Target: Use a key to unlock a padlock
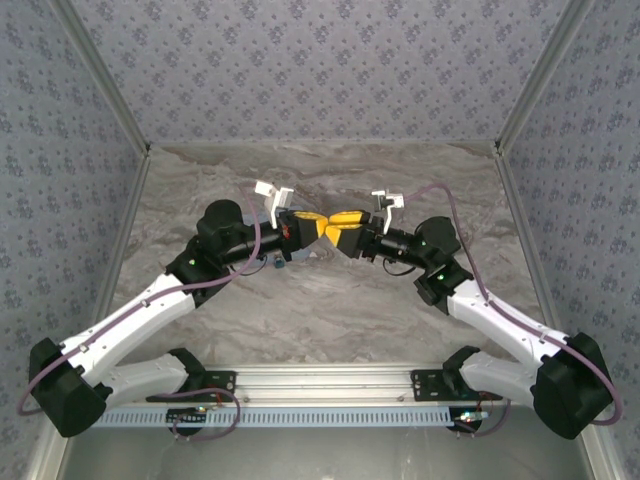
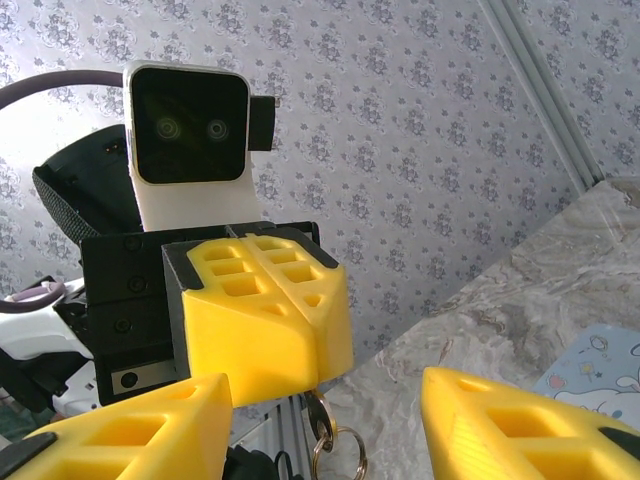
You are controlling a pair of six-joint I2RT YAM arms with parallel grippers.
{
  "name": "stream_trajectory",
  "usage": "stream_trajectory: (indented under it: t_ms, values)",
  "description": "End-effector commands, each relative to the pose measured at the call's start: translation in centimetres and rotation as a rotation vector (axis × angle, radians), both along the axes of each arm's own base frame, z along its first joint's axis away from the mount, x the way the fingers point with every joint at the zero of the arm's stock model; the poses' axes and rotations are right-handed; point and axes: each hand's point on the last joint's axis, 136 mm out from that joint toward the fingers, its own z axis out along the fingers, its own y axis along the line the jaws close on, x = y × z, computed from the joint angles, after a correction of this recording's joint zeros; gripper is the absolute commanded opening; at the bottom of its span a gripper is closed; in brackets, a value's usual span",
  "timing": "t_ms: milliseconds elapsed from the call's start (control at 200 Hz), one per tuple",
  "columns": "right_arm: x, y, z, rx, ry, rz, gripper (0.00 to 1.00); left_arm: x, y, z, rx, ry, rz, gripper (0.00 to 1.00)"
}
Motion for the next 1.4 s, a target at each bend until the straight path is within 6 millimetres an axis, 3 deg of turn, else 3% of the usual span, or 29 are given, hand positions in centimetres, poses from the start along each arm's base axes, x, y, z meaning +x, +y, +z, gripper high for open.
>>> stream_trajectory:
  t_ms: [0,530,1274,1324,1394]
  values:
    - [-0.9,0.2,0.8,0.008,-0.043,0.034,0.52,-0.2,0.0,2.3,-0.030,-0.058,-0.008,0.00]
    - [-0.9,0.1,-0.2,-0.022,-0.030,0.035,0.40,0.0,-0.1,2.4,-0.028,-0.062,-0.008,0.00]
    - [-0.7,-1.1,-0.6,-0.051,-0.023,-0.010,0.03,-0.2,-0.3,1.9,0.032,-0.080,-0.039,0.00]
    - [-0.6,-1.1,-0.7,-0.055,-0.019,-0.014,0.03,-0.1,-0.3,2.0,0.031,-0.081,-0.038,0.06]
    - [-0.5,-1.2,-0.9,-0.063,-0.012,-0.027,0.03,0.0,-0.2,2.1,0.031,-0.080,-0.029,0.22]
